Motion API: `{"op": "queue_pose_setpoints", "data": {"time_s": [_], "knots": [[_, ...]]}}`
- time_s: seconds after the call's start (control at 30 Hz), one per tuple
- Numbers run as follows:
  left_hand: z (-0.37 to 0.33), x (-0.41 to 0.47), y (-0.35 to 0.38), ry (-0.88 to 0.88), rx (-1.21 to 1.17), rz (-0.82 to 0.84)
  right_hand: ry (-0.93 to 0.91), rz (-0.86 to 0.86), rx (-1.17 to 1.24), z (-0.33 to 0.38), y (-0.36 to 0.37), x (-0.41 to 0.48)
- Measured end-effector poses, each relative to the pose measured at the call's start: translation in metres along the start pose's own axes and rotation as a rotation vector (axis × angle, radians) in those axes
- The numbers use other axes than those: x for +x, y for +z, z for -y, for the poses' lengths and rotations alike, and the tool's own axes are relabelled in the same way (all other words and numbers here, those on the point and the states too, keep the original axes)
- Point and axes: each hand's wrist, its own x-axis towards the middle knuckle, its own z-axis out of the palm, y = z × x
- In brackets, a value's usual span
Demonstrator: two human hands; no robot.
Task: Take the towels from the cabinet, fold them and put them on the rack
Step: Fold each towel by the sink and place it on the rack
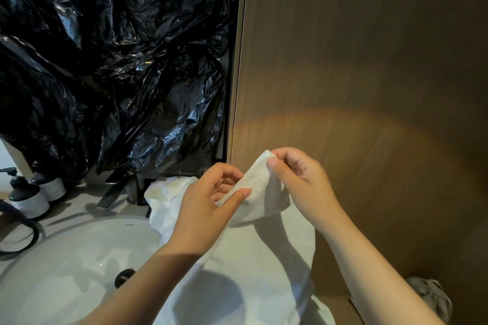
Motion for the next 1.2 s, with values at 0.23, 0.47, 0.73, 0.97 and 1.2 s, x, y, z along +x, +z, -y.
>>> {"op": "queue_pose_setpoints", "data": {"time_s": [0.23,0.47,0.73,0.97,1.2], "knots": [[0.000,-0.003,0.004,0.039,0.122,-0.007,-0.009,-0.031,-0.012,0.000,-0.008,-0.002],[0.016,-0.004,-0.007,0.046,0.334,0.089,-0.057,-0.266,-0.048,0.008,-0.030,0.013],[0.027,0.004,-0.018,-0.008,0.408,0.126,-0.167,-0.409,-0.146,0.024,-0.060,0.033],[-0.001,0.036,-0.031,-0.060,0.284,0.034,-0.218,-0.494,-0.214,0.035,-0.077,0.039],[-0.021,0.053,-0.046,-0.079,0.302,0.269,-0.189,-0.630,-0.210,0.037,-0.095,0.038]]}}
